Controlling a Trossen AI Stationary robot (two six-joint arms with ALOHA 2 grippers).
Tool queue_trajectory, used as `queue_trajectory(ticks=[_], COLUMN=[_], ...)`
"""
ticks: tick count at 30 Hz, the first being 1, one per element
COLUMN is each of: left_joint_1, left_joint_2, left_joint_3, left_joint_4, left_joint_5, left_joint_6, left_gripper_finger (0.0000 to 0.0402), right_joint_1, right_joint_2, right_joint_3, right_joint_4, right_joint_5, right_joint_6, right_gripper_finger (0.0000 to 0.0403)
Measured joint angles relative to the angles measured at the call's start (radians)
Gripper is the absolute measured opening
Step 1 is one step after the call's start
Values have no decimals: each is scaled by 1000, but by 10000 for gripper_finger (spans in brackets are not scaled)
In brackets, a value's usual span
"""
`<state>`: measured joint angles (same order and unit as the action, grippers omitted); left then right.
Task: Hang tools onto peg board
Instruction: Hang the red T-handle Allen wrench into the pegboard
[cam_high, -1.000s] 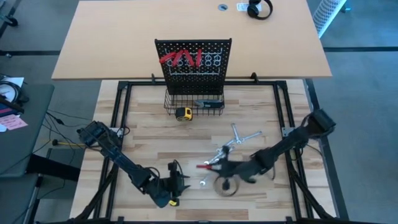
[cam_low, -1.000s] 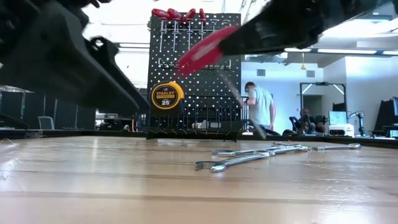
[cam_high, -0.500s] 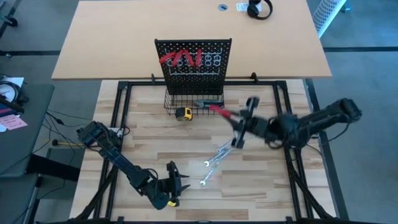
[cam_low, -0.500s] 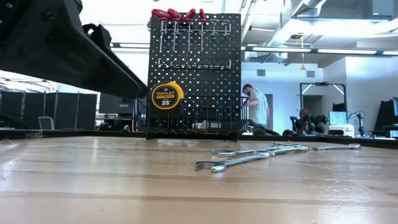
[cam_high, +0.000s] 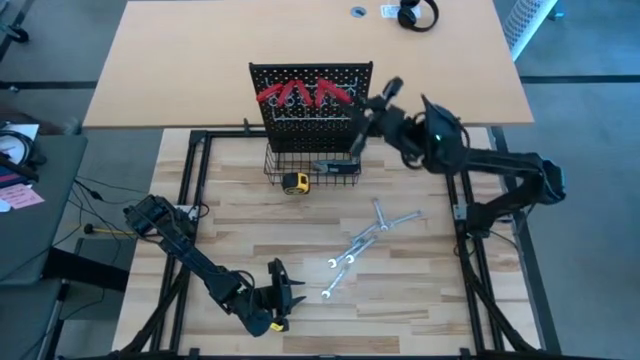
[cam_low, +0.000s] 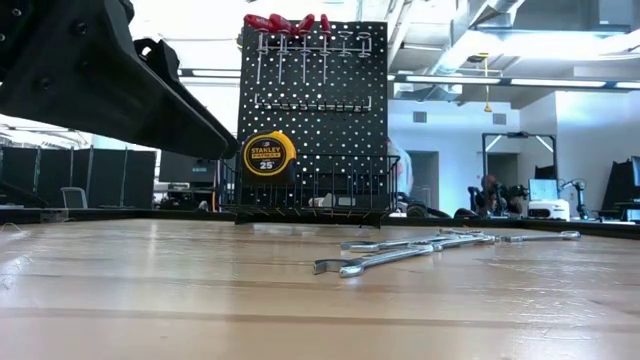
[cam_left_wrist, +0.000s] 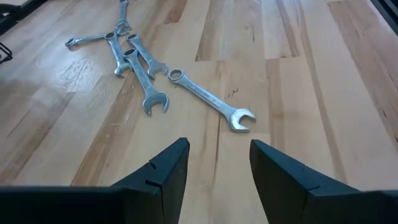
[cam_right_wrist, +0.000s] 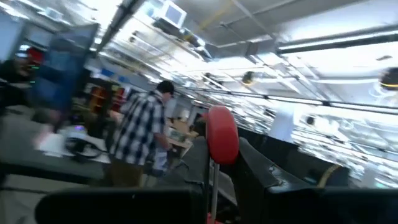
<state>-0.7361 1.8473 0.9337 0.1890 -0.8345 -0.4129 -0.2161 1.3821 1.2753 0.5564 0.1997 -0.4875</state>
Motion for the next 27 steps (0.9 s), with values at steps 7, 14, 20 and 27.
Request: queue_trajectory(ticks=[7,14,20,27], left_joint_1=[-2,-3,-2,-2], left_joint_2=[0,0,0,0], left_joint_3=[-2,-22,-23,-23], left_joint_4=[-22,-18,2,3], left_joint_5=[0,0,0,0], left_joint_6=[-16,-30,-11,-4], left_gripper_finger=[164,164,164,164], right_joint_1=[-119,-191,-206,-200], right_joint_2=[49,47,65,79], right_joint_3=[21,22,22,22], right_joint_4=[-9,-35,-73,-54], right_joint_5=[-4,-27,-49,-51], right_joint_6=[58,150,192,192], right_gripper_finger=[52,52,52,52])
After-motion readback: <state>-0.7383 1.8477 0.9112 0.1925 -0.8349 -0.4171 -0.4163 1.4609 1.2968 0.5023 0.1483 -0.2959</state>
